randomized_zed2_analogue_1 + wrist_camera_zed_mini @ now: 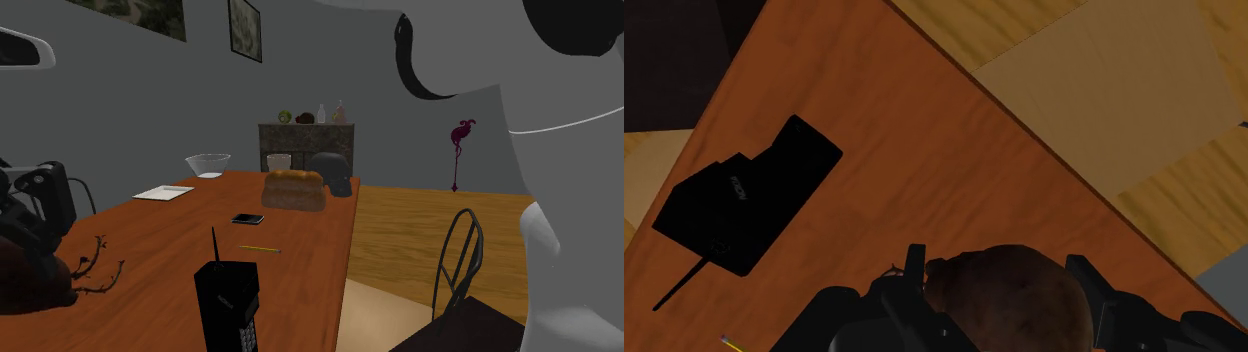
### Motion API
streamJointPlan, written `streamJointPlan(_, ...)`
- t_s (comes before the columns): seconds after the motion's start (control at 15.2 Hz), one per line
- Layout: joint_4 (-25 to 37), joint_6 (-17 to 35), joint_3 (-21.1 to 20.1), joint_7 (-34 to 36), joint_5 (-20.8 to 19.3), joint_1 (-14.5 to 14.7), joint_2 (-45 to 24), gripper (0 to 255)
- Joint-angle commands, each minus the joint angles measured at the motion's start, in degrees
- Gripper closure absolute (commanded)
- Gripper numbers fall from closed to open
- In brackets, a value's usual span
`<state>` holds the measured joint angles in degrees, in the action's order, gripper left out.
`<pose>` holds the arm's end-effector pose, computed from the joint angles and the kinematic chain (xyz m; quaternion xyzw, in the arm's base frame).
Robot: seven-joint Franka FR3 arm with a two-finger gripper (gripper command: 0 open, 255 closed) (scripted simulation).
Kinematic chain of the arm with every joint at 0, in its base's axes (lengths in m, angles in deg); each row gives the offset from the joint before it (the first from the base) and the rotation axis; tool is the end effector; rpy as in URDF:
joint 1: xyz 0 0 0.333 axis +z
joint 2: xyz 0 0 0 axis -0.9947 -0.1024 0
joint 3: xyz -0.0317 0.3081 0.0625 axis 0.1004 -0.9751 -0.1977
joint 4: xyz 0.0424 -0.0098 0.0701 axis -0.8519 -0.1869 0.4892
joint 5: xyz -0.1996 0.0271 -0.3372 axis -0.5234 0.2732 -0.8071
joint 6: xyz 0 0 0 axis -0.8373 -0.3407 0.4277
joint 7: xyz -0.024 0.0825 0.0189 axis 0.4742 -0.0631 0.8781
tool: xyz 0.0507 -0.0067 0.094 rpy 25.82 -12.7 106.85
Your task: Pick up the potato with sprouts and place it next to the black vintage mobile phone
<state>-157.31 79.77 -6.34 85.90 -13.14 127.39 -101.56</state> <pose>0.2299 0.6188 0.5339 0.9944 -0.0645 0.0773 0.0309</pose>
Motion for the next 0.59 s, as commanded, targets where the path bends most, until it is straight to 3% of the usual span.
streamJointPlan(0.0, -1.6, 1.6, 0.1, 0.2, 0.0, -0.4, 0.1, 255)
streamJointPlan(0.53, -7.9, 7.6, 0.3, 1.4, -0.3, -1.4, 0.2, 255)
